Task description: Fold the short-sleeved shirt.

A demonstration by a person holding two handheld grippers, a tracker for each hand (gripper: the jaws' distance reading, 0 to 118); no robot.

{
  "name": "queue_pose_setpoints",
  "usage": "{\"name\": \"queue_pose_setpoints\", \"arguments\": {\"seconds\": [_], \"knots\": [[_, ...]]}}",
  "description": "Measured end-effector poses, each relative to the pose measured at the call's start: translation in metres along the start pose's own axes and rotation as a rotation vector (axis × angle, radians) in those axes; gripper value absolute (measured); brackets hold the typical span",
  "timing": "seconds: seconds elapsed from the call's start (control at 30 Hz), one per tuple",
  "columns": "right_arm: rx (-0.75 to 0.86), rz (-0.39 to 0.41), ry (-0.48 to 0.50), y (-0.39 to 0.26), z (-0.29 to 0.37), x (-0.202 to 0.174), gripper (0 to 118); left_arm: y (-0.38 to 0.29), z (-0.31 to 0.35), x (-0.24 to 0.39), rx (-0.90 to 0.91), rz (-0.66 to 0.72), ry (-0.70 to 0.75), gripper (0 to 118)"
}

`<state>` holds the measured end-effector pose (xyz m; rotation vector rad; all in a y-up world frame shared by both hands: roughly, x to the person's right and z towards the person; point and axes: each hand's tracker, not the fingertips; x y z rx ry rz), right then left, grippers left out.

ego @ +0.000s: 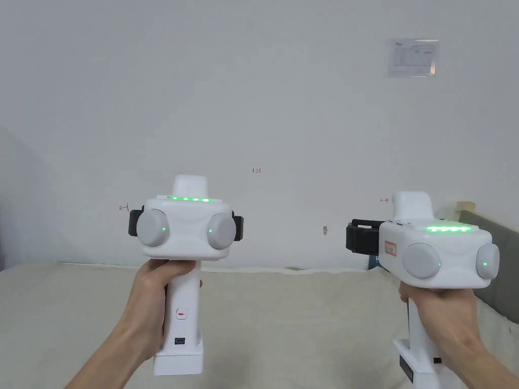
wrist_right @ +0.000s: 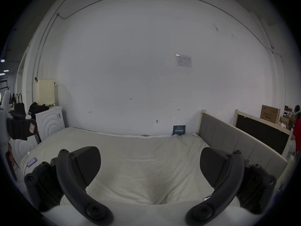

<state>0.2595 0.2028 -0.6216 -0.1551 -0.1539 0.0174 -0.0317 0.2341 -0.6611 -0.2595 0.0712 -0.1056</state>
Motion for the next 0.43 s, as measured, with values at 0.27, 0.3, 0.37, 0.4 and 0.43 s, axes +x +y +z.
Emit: {"name": "queue_pose_setpoints", "arguments": {"seconds": [0.27,0.3,0.37,0.4,0.43], "knots": [[0.034,-0.009,0.013,0.009,0.011,-0.002,118,0.009,-0.001,-0.026,0.026,0.100,-0.245,118],[0.037,-0.007,0.014,0.010,0.012,-0.002,118,0.011,0.001,-0.030,0.021,0.132,-0.268,118],[0.037,-0.006,0.015,0.012,0.016,-0.002,118,0.012,0.004,-0.038,0.024,0.182,-0.367,118],[0.035,-0.008,0.015,0.013,0.018,-0.002,118,0.013,0.006,-0.037,0.033,0.191,-0.365,118],[0.039,-0.014,0.016,0.013,0.019,-0.002,118,0.013,0.008,-0.036,0.027,0.198,-0.316,118]]}}
